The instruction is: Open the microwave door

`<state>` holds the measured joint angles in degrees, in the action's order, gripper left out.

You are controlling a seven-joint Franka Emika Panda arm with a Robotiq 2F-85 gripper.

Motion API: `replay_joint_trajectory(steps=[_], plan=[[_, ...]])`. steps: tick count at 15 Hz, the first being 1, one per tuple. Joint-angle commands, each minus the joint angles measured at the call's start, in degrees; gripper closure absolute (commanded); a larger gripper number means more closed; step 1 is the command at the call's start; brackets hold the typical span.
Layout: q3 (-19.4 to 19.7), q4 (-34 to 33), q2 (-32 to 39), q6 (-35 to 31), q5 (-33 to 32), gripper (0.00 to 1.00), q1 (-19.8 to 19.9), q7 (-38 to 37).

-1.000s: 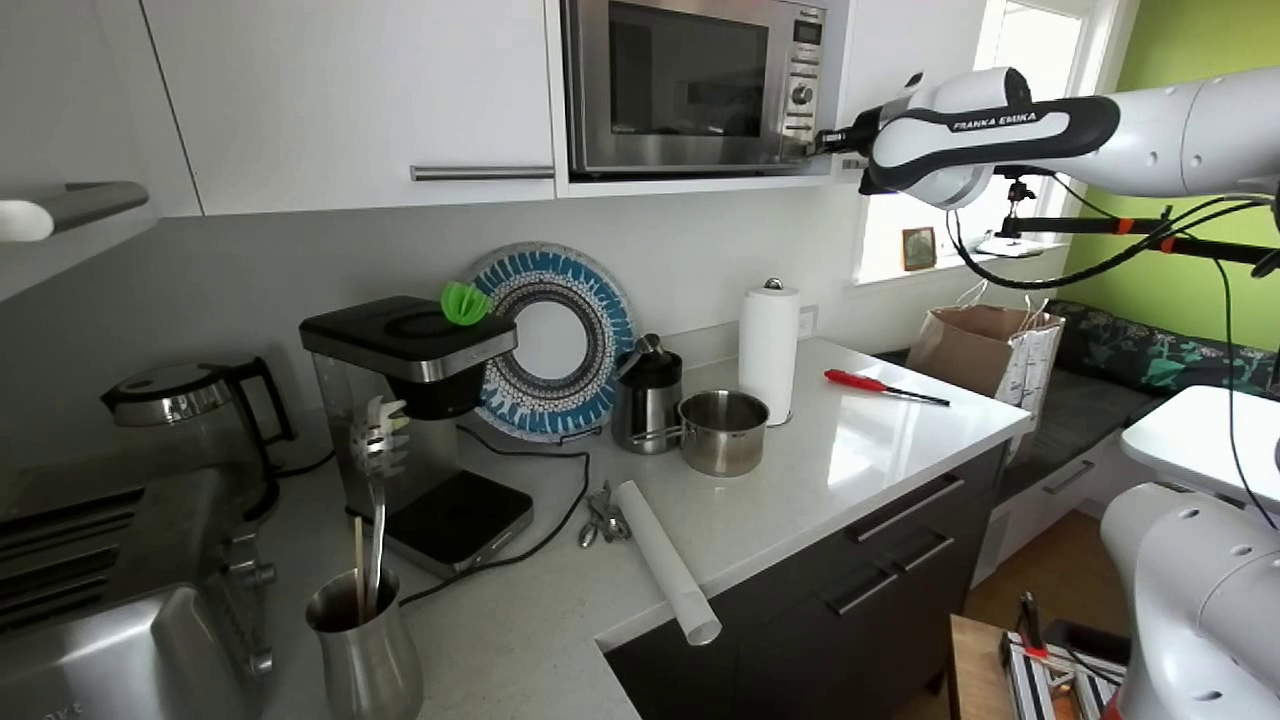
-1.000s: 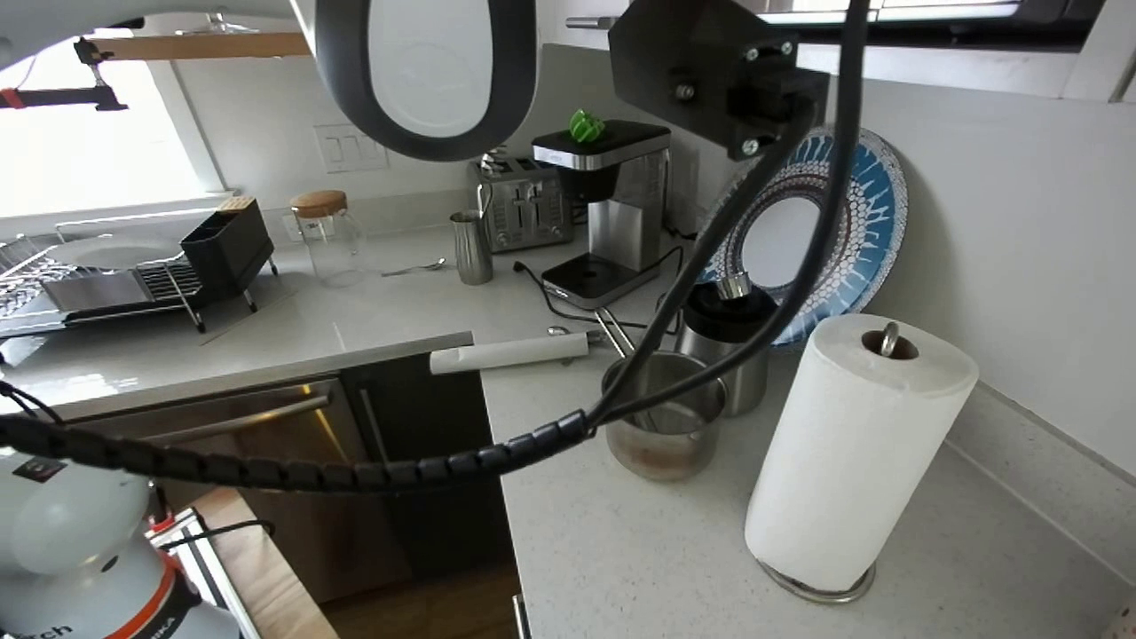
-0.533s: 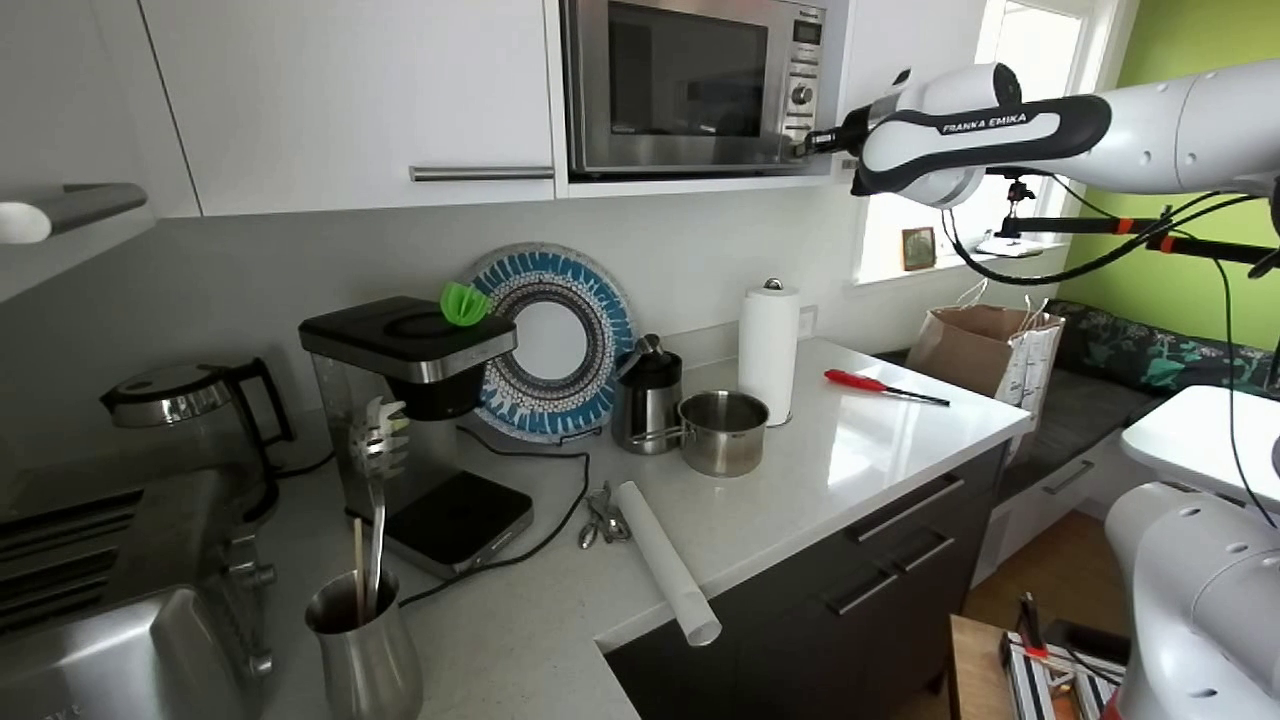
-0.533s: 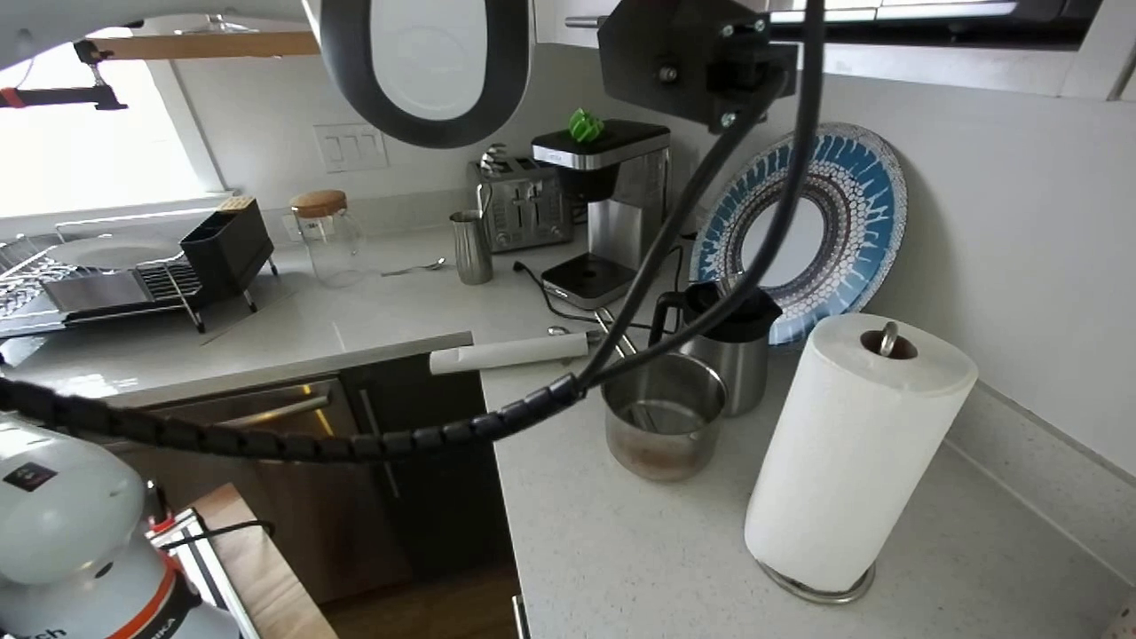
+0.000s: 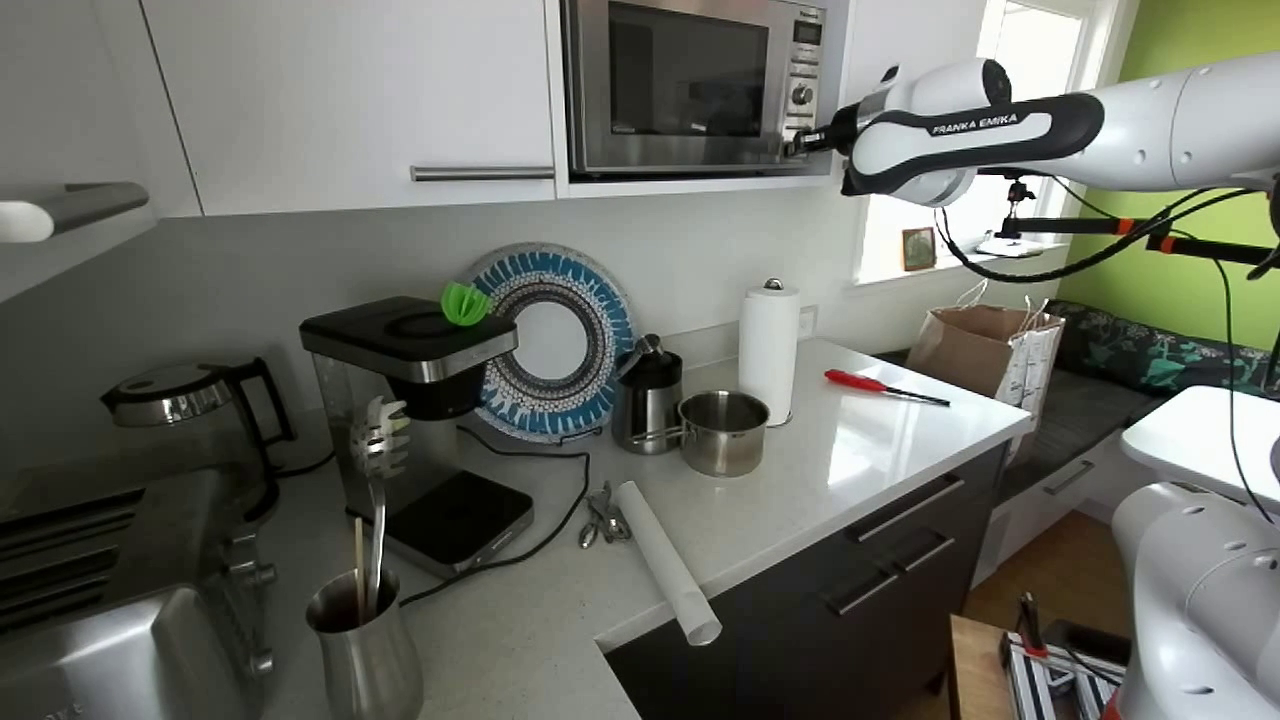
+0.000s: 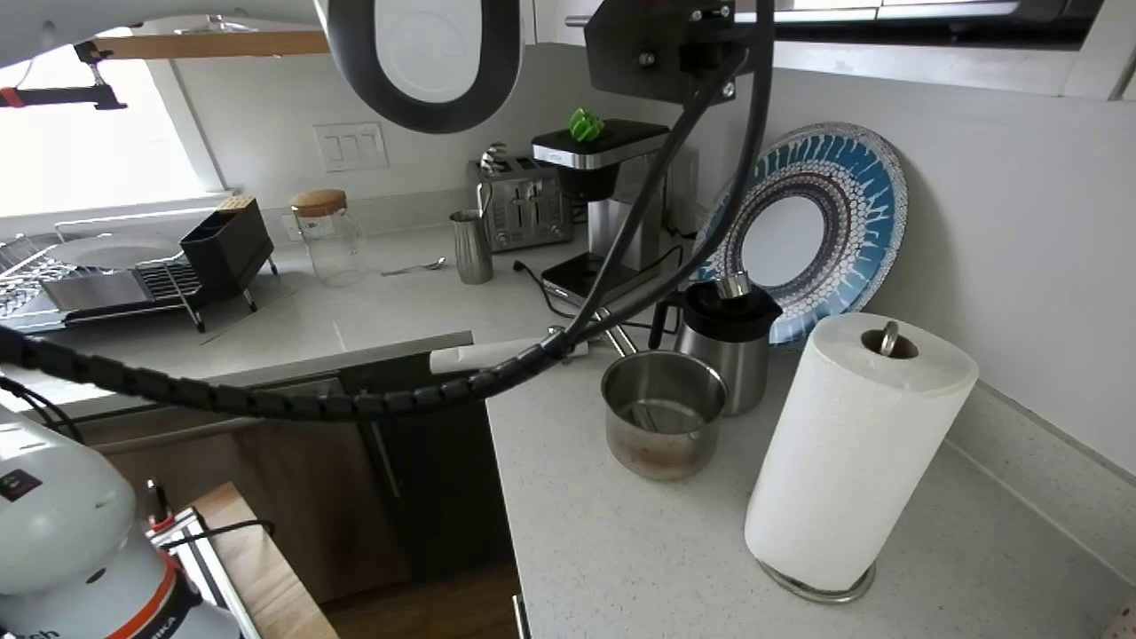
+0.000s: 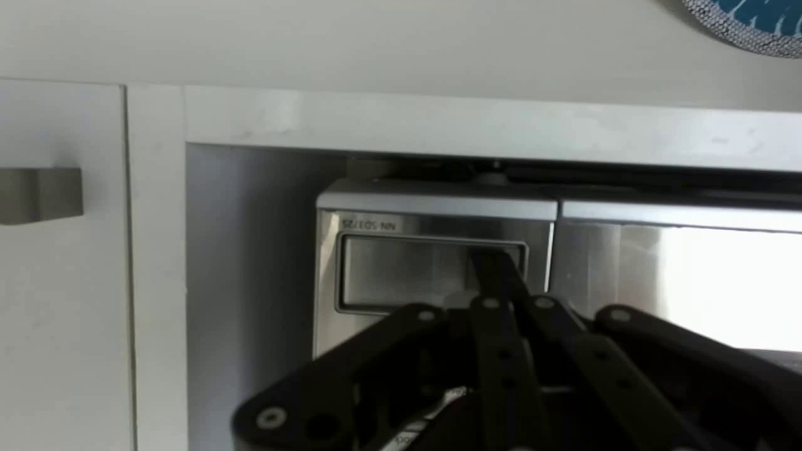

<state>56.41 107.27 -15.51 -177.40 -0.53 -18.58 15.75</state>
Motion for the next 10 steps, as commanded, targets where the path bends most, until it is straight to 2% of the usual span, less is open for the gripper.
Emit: replay_joint_trajectory(steps=[1, 6, 7, 10], plan=[[0.5, -0.6, 1.1, -0.5, 0.3, 1.0, 1.0, -0.8], [3.2, -1.3, 2.6, -0.2, 1.4, 1.0, 2.3, -1.3], [5.6, -0.5, 0.7, -1.7, 2.7, 1.0, -1.1, 0.7], [11.3, -1.0, 0.2, -3.0, 4.0, 1.0, -7.1, 2.7]])
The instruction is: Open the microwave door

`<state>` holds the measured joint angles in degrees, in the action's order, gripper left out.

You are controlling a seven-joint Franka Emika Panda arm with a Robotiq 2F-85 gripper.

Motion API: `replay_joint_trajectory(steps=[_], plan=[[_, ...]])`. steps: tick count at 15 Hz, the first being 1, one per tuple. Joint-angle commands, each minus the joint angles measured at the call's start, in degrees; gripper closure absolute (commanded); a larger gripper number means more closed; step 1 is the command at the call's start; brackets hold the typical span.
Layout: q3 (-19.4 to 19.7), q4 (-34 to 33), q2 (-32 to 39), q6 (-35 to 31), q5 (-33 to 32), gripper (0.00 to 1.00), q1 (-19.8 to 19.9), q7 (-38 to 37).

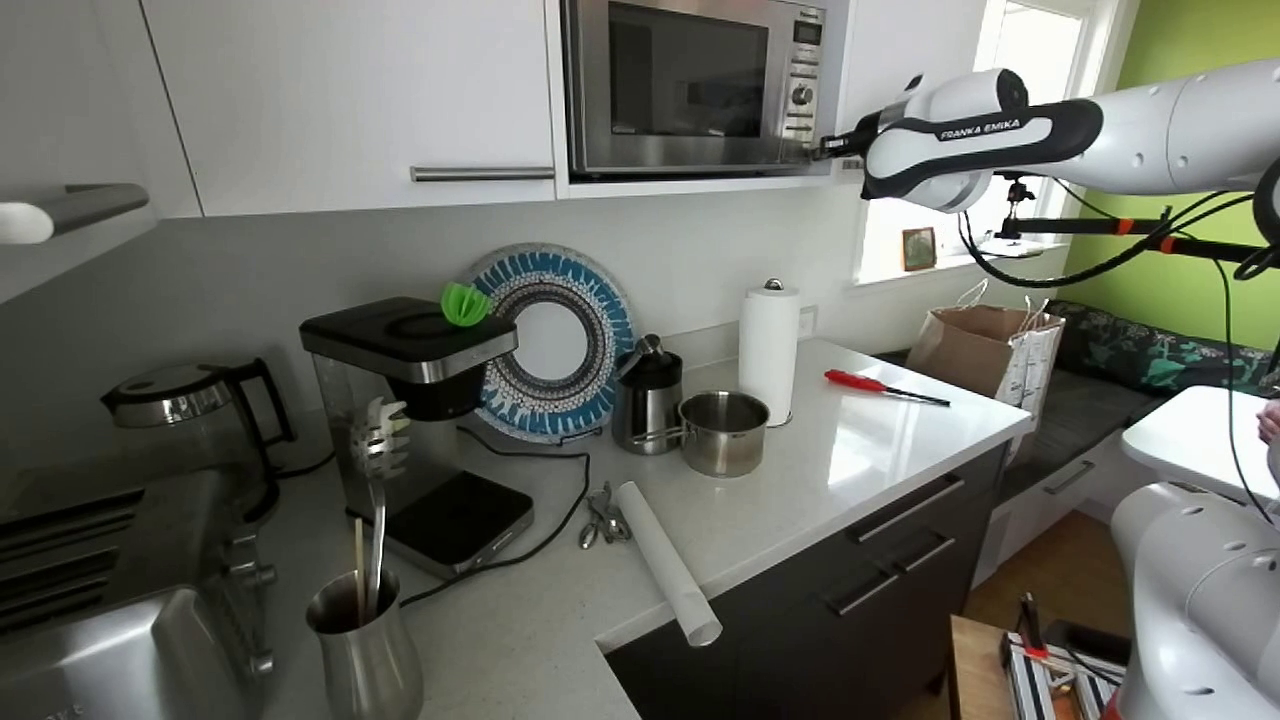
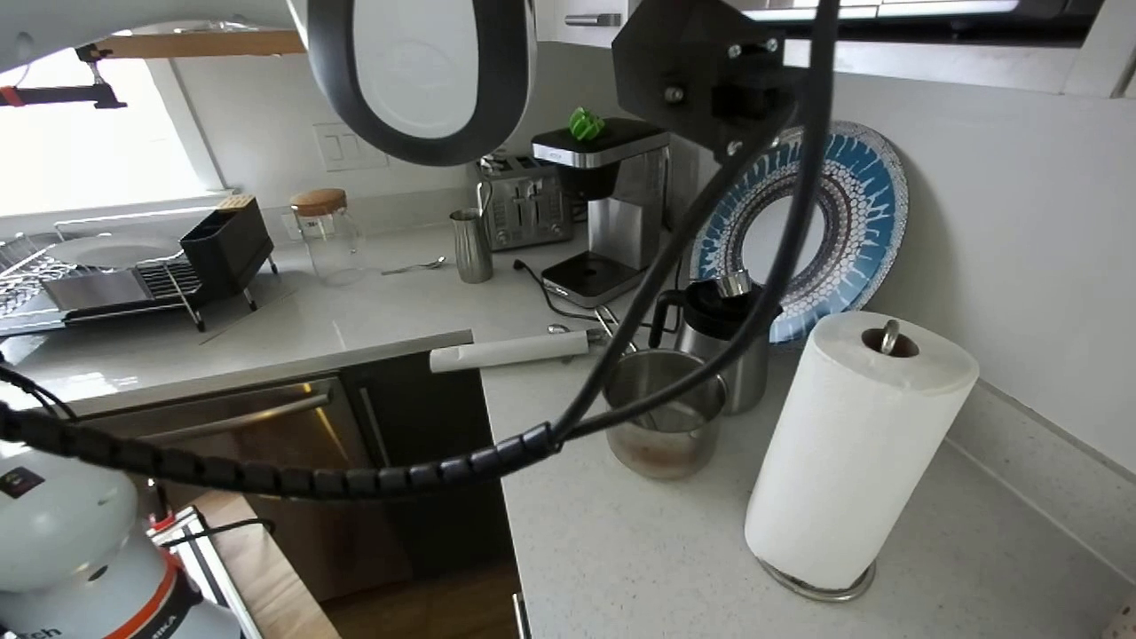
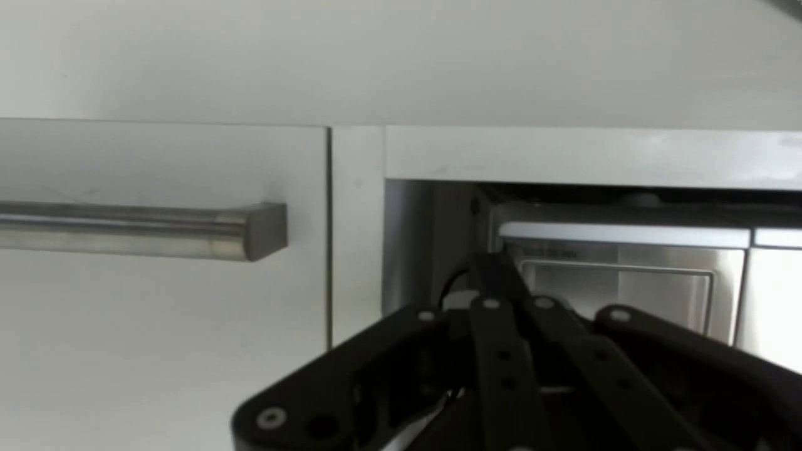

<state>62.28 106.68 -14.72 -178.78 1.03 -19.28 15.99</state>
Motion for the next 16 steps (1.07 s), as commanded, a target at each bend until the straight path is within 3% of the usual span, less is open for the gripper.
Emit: replay_joint_trajectory(steps=[1, 4, 8, 9, 16], plan=[[6.9, -0.9, -0.2, -1.7, 2.3, 1.0, -7.9, 2.6], [7.2, -1.7, 0.6, -1.5, 0.9, 1.0, -9.4, 1.7], [-0.4, 0.1, 5.9, -5.1, -1.4, 1.0, 0.6, -1.7], [3.6, -0.6, 3.2, -3.1, 0.0, 1.0, -2.6, 0.8], [3.1, -0.6, 4.0, -3.4, 0.1, 0.99, -1.6, 0.7]])
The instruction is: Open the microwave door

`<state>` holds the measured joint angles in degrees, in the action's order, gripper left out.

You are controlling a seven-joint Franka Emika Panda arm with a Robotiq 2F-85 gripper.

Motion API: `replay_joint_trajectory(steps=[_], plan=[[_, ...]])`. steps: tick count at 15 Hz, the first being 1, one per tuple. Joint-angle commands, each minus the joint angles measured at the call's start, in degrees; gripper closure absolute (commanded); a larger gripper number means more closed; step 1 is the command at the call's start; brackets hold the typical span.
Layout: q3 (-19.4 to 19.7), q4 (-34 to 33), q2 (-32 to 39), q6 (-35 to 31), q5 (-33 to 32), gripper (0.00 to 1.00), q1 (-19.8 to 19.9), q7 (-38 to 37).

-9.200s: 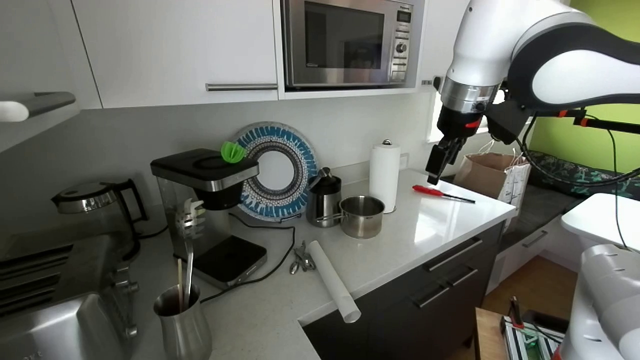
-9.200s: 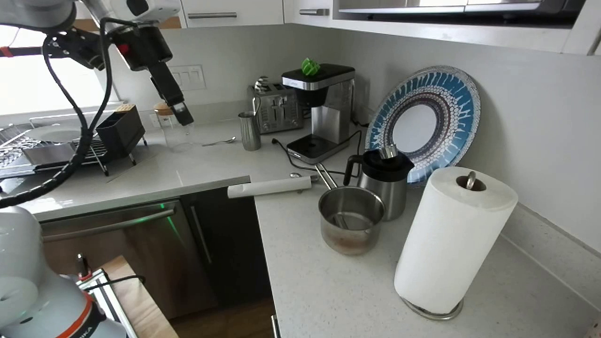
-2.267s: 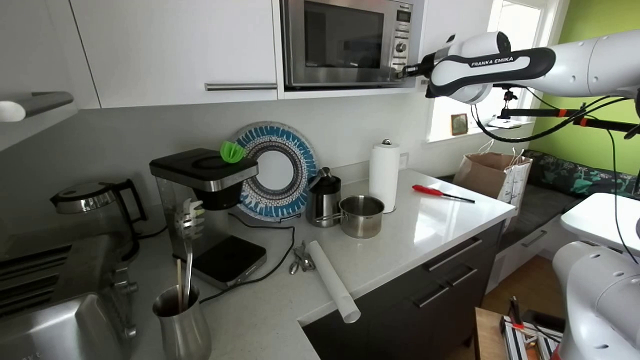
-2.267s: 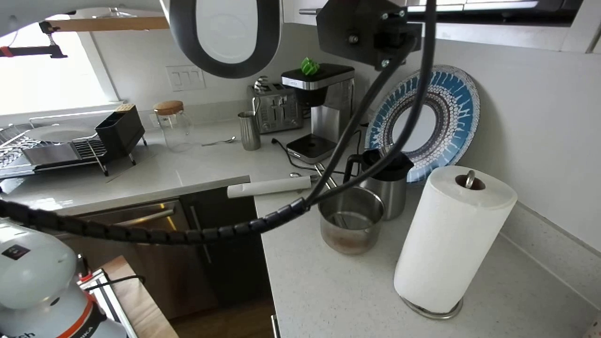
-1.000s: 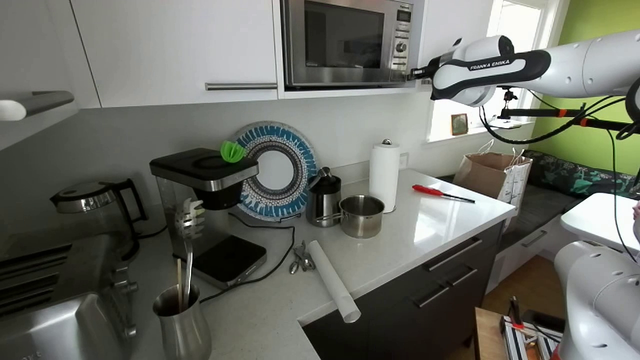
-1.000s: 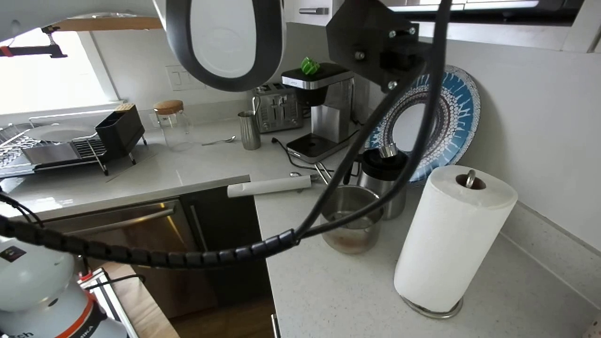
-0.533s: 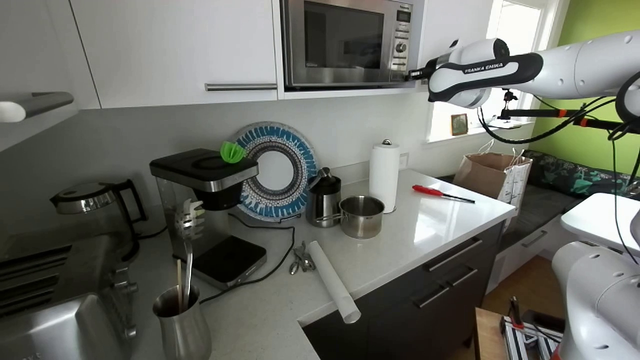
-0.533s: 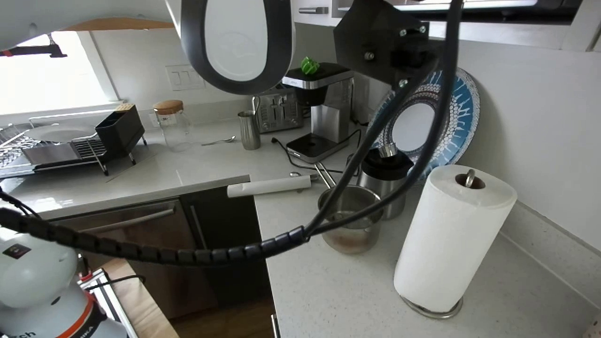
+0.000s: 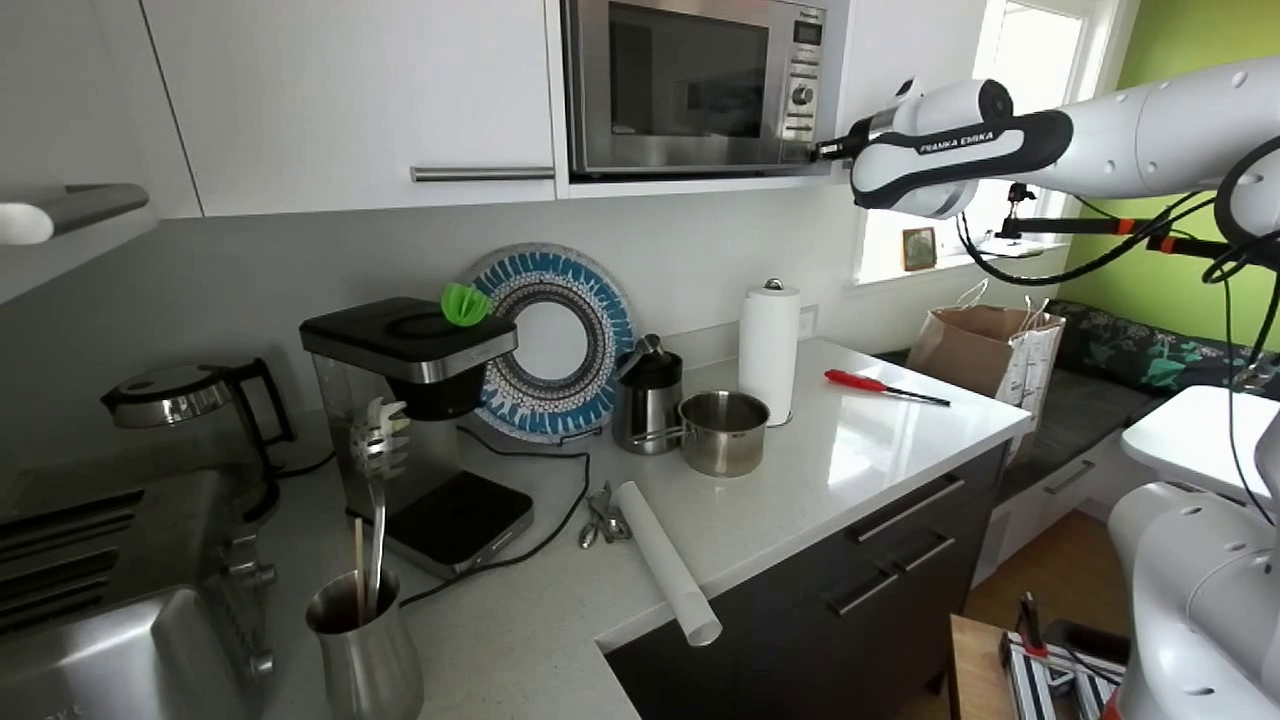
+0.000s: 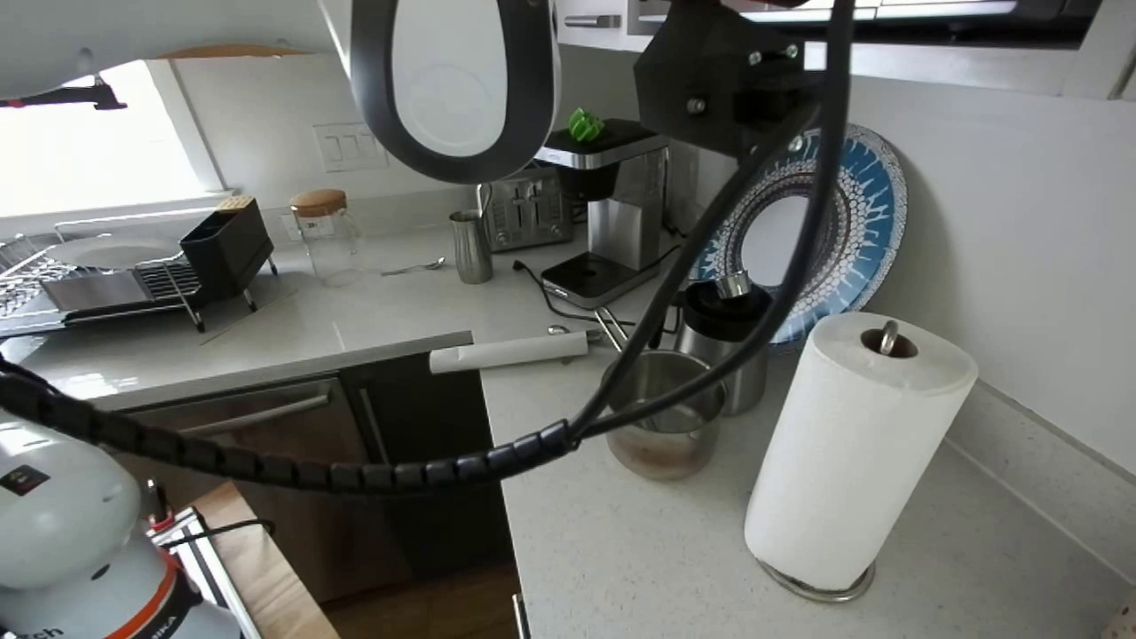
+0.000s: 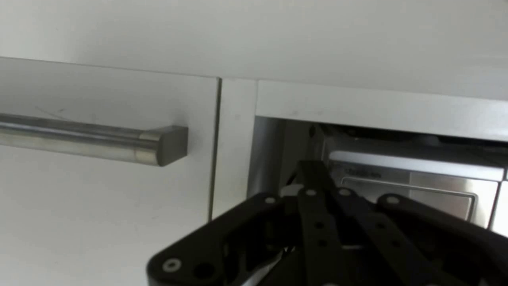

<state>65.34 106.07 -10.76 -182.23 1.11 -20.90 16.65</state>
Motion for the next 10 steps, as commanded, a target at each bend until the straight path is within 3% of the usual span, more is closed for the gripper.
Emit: replay_joint_trajectory(steps=[1, 5, 6, 10], plan=[[0.0, 0.0, 0.0, 0.0, 0.0, 0.99, 0.0, 0.0], [0.0, 0.0, 0.0, 0.0, 0.0, 0.99, 0.0, 0.0], [-0.8, -0.1, 1.6, -0.5, 0.0, 1.0, 1.5, -1.2], [-10.2, -1.2, 8.4, -0.4, -0.7, 1.0, 15.1, -6.1]])
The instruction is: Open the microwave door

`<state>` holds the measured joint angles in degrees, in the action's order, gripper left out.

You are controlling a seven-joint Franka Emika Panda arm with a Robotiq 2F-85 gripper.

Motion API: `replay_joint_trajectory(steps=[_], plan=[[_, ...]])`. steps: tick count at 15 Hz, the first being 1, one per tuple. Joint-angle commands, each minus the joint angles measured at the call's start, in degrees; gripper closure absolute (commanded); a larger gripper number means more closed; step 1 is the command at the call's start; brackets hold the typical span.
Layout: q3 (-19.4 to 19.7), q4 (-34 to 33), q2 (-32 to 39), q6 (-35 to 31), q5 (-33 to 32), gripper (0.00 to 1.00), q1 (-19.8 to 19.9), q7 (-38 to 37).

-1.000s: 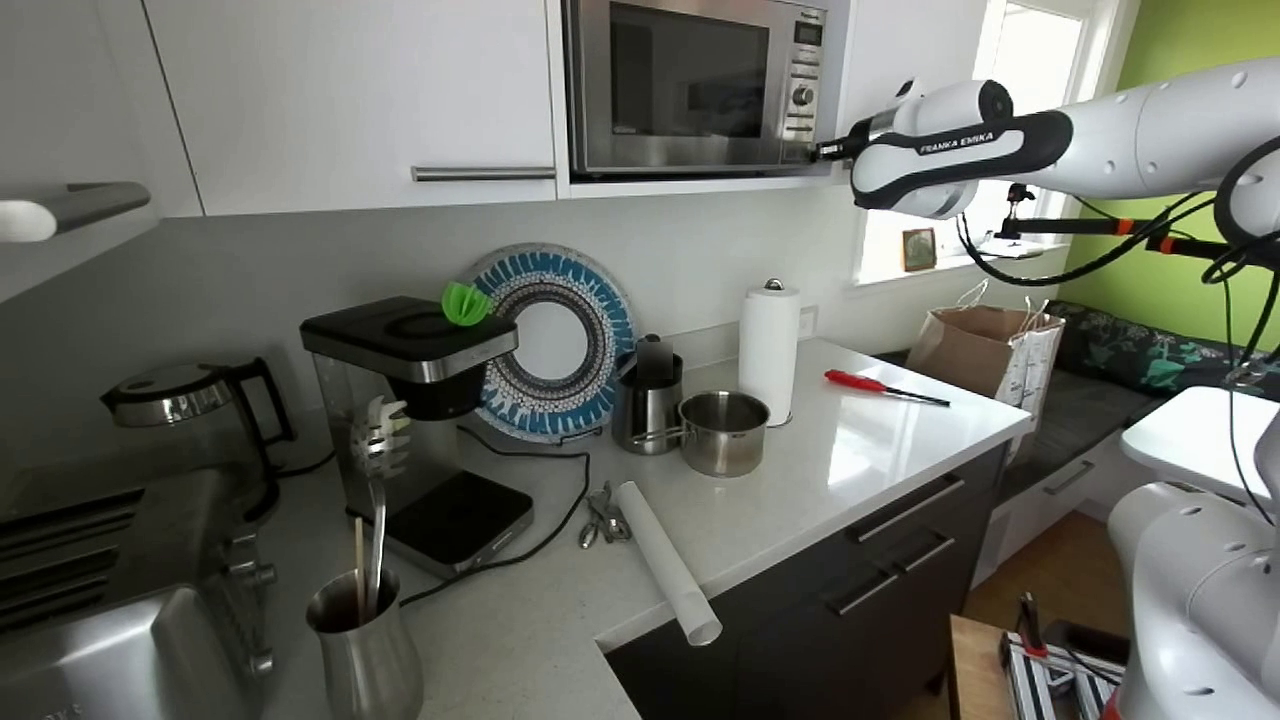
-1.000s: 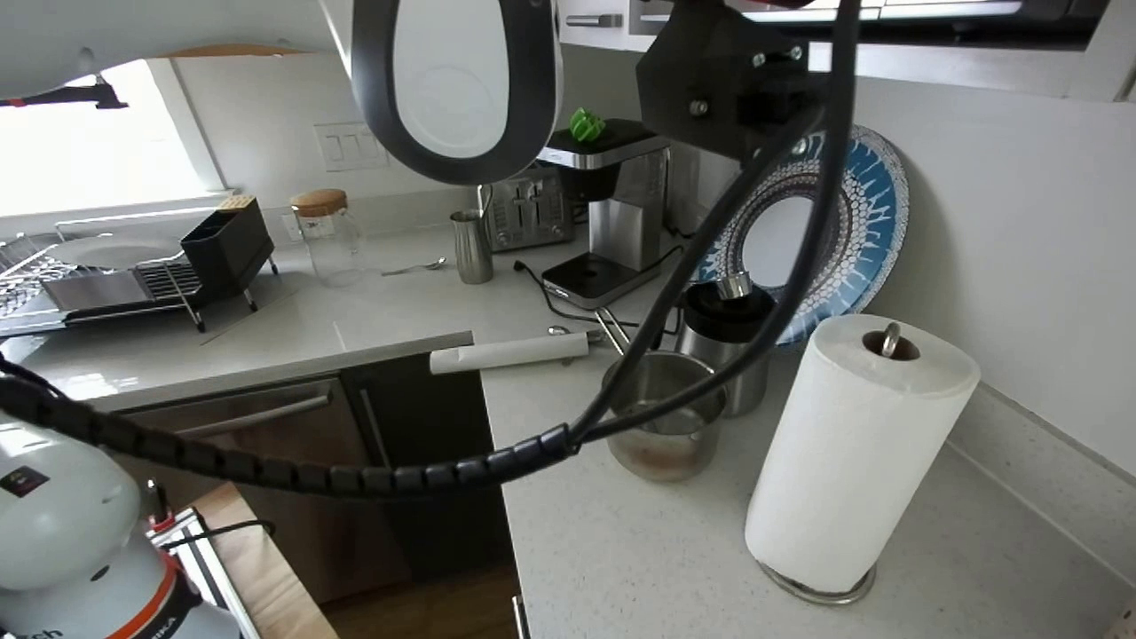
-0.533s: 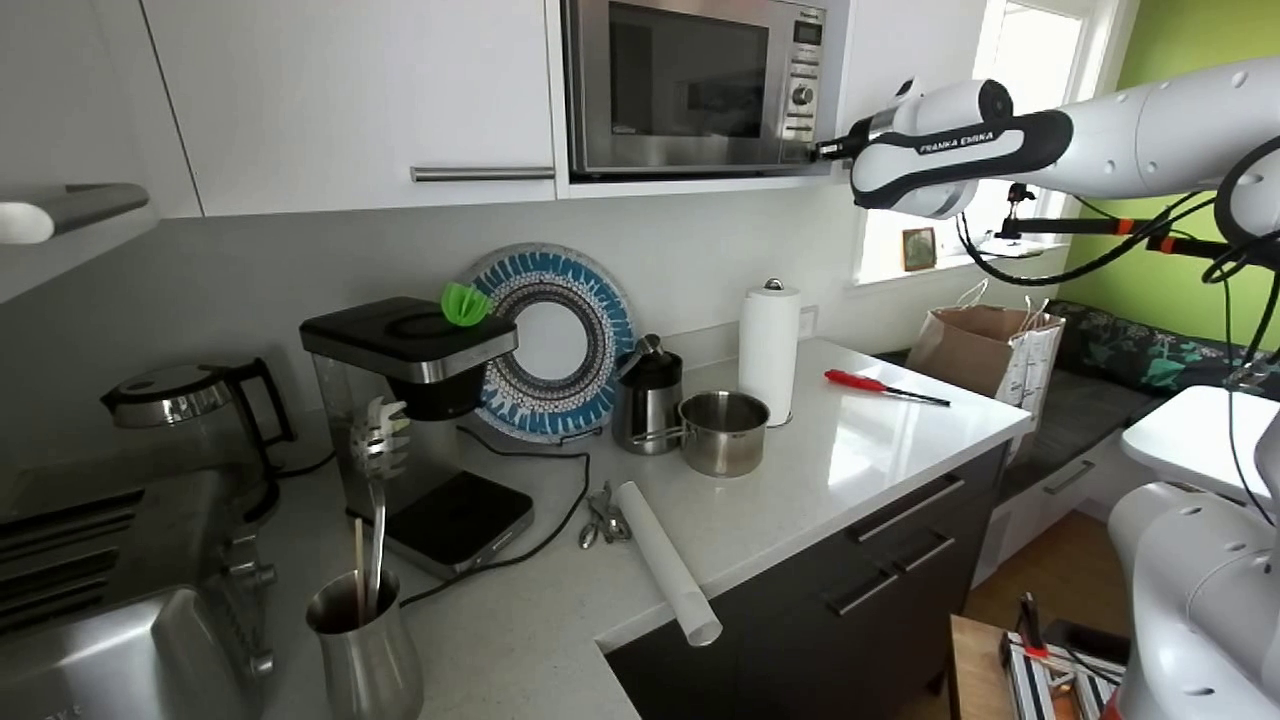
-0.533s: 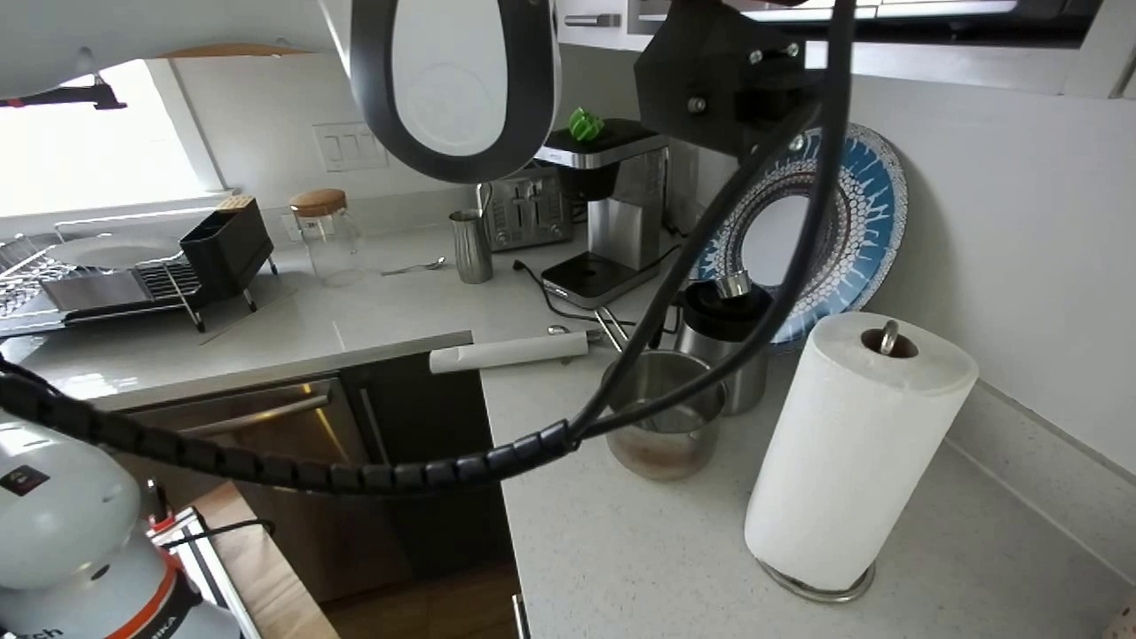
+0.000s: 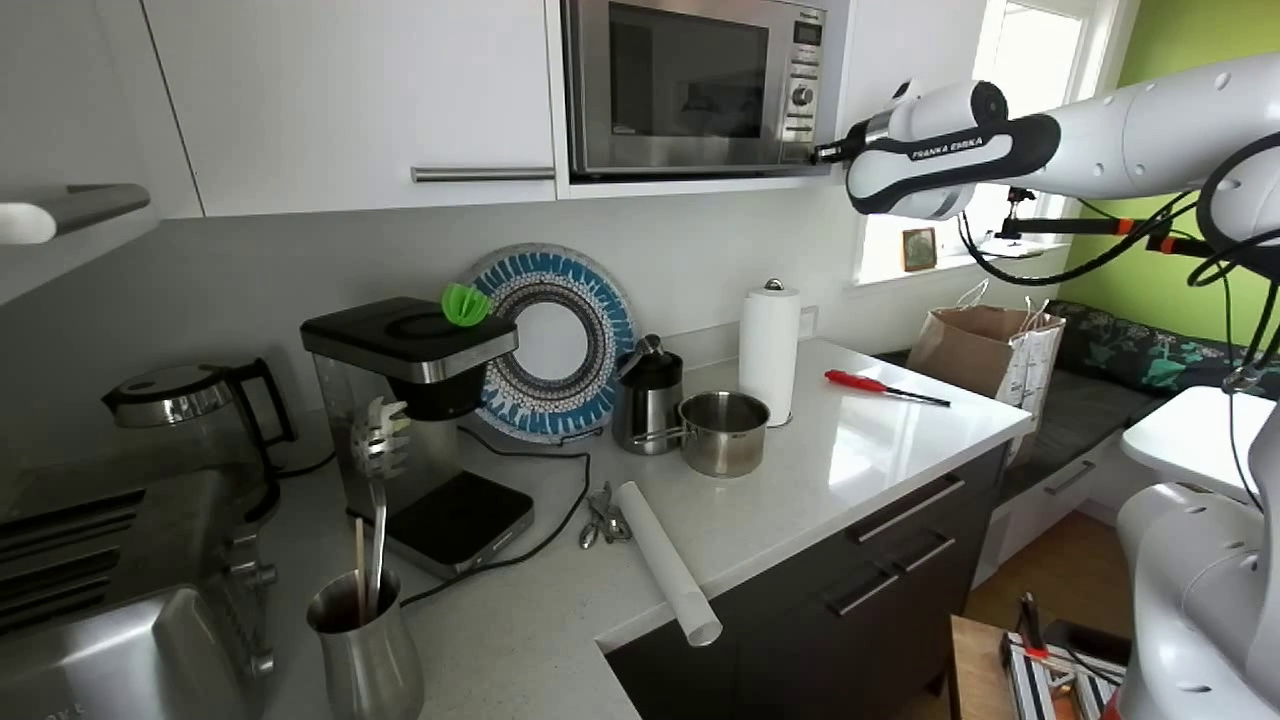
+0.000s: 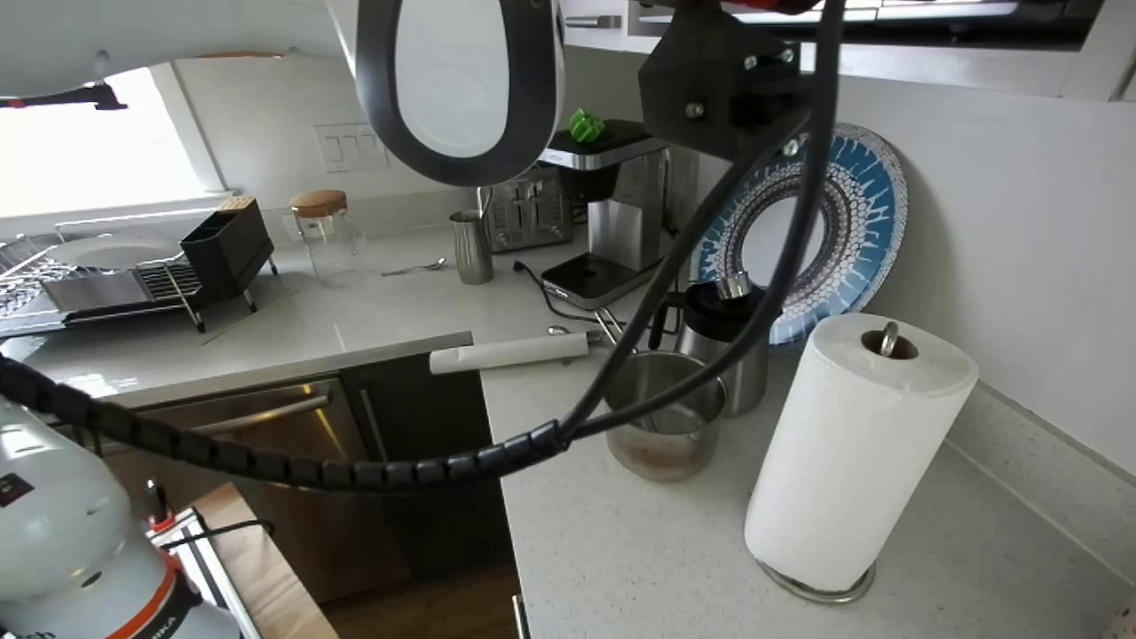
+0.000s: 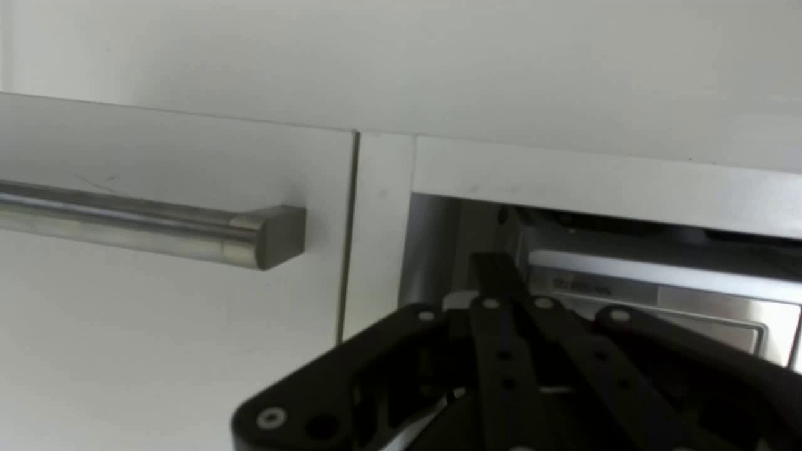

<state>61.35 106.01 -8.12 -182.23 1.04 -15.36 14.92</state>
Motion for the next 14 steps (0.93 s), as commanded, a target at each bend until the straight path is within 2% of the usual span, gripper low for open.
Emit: replay_joint_trajectory(steps=[1, 2, 3, 6, 7, 12, 14], plan=[[-8.4, -1.3, 7.1, -1.1, -4.8, 1.0, 13.3, -8.4], [-10.0, -2.0, 8.6, -1.6, -7.6, 1.0, 16.2, -11.3], [-10.1, -2.7, 9.2, -2.8, -10.6, 1.0, 17.2, -13.8], [-10.3, -1.6, 6.7, -7.0, -16.2, 1.0, 15.5, -14.7], [-15.4, -1.5, 7.7, -5.5, -10.7, 0.99, 20.6, -11.1], [-15.7, -3.3, 8.6, -6.5, -11.7, 1.0, 20.7, -11.2], [-17.1, -6.8, 11.1, -6.4, -10.3, 1.0, 24.1, -10.7]])
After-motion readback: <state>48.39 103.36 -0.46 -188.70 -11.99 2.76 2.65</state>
